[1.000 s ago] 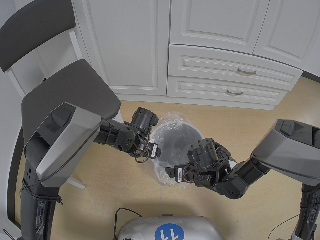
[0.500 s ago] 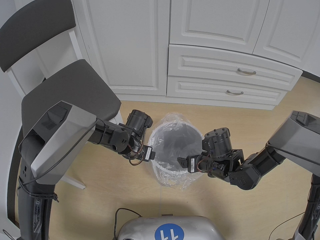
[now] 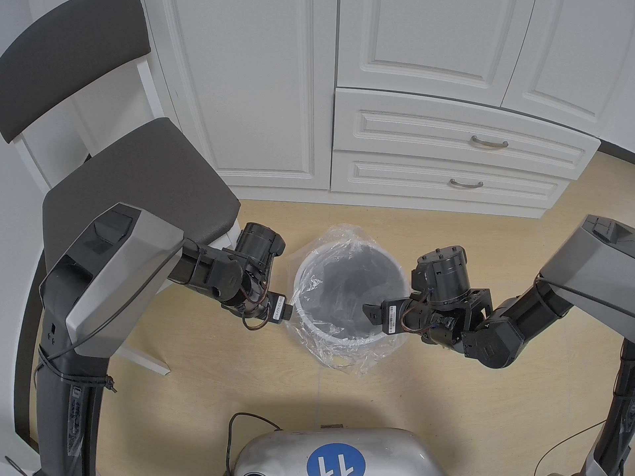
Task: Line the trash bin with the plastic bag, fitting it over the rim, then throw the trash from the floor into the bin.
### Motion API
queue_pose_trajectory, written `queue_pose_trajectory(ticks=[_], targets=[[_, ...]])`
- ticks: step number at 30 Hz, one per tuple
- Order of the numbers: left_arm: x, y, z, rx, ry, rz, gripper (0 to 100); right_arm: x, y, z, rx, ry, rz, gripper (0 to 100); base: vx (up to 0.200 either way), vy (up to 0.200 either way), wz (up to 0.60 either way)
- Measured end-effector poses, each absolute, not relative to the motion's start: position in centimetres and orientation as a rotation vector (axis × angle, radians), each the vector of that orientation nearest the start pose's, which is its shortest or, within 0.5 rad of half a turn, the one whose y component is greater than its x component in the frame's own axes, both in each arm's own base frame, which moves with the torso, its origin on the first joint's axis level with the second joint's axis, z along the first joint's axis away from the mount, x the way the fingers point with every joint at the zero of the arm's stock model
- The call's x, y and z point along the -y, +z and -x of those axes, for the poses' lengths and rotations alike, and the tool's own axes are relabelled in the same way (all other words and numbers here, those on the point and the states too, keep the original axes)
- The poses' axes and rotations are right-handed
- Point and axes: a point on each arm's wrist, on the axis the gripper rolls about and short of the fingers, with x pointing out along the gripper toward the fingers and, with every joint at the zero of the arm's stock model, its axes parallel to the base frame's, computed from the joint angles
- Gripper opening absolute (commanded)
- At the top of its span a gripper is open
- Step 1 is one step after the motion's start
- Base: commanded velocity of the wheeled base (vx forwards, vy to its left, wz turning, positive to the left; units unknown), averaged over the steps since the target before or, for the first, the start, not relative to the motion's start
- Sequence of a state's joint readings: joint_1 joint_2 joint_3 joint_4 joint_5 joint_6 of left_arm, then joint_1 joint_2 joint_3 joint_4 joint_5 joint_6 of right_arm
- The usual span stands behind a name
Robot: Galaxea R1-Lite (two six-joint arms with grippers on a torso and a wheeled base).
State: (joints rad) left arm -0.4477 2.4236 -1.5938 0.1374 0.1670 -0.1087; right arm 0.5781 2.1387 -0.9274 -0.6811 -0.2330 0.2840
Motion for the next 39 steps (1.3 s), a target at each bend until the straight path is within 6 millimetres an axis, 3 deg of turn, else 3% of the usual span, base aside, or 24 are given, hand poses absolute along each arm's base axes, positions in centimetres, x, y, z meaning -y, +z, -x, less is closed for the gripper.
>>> queue_pose_trajectory(ticks=[16,29,39], targets=[[20.0,1.2,-43.5,-0.883,-0.191,-0.135,100,-20.2,6.4,-32.7,-0.529,0.254,-0.07,100,0.0,0.0,0.0],[23.7,0.4,-40.8,-0.922,-0.245,-0.128,100,-20.2,6.3,-32.6,-0.53,0.255,-0.067,100,0.0,0.0,0.0],[22.8,1.5,-38.8,-0.972,-0.353,-0.172,100,-20.1,6.3,-32.6,-0.53,0.254,-0.066,100,0.0,0.0,0.0]])
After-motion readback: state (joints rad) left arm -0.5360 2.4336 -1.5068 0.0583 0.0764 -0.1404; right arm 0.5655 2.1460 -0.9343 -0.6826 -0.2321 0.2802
